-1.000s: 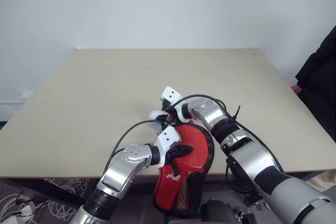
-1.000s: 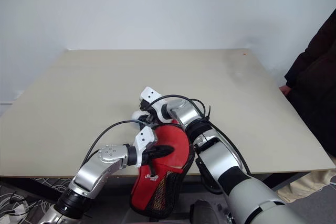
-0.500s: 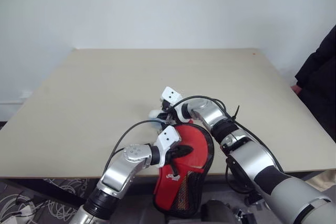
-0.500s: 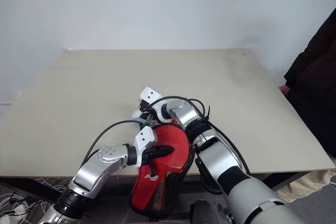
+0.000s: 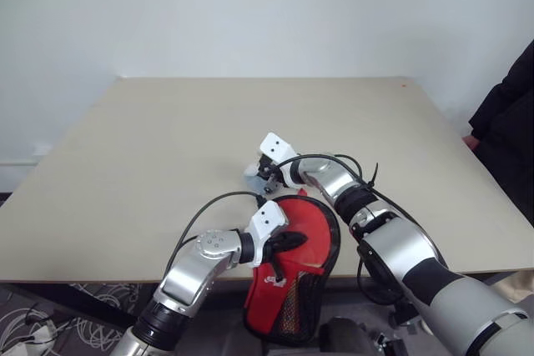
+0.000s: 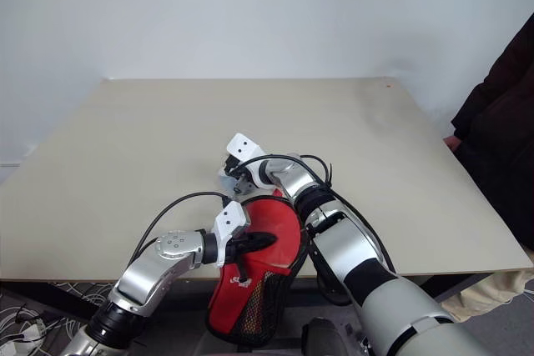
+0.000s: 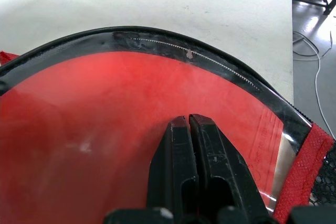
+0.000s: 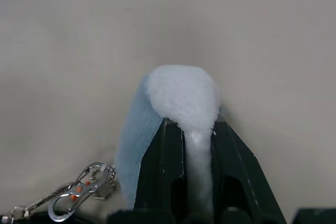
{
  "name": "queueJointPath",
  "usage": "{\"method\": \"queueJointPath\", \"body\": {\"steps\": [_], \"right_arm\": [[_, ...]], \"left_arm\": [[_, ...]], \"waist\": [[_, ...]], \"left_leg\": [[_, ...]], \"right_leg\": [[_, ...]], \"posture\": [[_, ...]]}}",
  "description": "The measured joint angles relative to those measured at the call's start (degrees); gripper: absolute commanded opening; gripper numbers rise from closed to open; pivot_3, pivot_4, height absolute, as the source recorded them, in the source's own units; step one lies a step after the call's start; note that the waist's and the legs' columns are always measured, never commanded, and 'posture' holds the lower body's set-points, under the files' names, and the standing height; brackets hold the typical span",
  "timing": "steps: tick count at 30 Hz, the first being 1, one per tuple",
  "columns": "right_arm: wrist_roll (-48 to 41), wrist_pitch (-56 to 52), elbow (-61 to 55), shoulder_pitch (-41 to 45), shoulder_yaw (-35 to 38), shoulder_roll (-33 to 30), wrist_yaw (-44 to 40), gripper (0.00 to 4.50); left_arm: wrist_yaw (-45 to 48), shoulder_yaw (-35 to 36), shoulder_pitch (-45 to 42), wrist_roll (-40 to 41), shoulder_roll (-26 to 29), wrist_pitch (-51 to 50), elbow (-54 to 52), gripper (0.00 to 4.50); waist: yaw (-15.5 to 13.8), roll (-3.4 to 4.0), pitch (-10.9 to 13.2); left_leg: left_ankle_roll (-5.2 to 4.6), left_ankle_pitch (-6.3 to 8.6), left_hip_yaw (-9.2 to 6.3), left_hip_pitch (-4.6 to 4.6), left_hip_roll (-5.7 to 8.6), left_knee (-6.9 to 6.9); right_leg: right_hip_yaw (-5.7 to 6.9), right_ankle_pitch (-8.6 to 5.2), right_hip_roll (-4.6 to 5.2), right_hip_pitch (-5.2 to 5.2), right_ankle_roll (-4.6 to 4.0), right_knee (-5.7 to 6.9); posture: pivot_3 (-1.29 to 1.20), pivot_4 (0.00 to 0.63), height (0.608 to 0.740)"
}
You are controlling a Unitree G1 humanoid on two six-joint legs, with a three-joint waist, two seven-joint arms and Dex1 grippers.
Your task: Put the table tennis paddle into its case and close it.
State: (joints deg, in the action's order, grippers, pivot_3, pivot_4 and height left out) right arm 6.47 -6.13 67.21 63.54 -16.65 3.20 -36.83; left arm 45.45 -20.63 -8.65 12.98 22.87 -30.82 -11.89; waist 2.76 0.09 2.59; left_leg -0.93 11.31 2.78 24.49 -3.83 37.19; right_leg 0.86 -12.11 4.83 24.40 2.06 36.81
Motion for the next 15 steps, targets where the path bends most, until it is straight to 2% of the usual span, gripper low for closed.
{"method": "queueJointPath", "body": {"steps": [5,15], "right_arm": [[0.75,1.47,2.42,1.42,1.08,-0.36,4.76,0.12],[3.89,3.53,5.13,3.28,1.30,-2.12,8.02,0.12]], "left_arm": [[0.00,0.00,0.01,0.00,0.00,-0.02,-0.02,0.00],[-0.04,0.00,-0.13,-0.06,-0.09,-0.02,0.15,0.00]], "waist": [[0.01,0.00,0.00],[0.01,0.01,0.01]], "left_leg": [[0.00,0.00,-0.01,0.00,0.01,0.00],[0.00,0.00,-0.06,0.00,0.04,0.00]], "right_leg": [[-0.01,0.00,0.00,0.00,0.00,0.00],[0.00,0.00,0.00,-0.01,0.00,0.00]], "posture": [[0.00,0.000,0.725],[0.00,0.000,0.725]]}}
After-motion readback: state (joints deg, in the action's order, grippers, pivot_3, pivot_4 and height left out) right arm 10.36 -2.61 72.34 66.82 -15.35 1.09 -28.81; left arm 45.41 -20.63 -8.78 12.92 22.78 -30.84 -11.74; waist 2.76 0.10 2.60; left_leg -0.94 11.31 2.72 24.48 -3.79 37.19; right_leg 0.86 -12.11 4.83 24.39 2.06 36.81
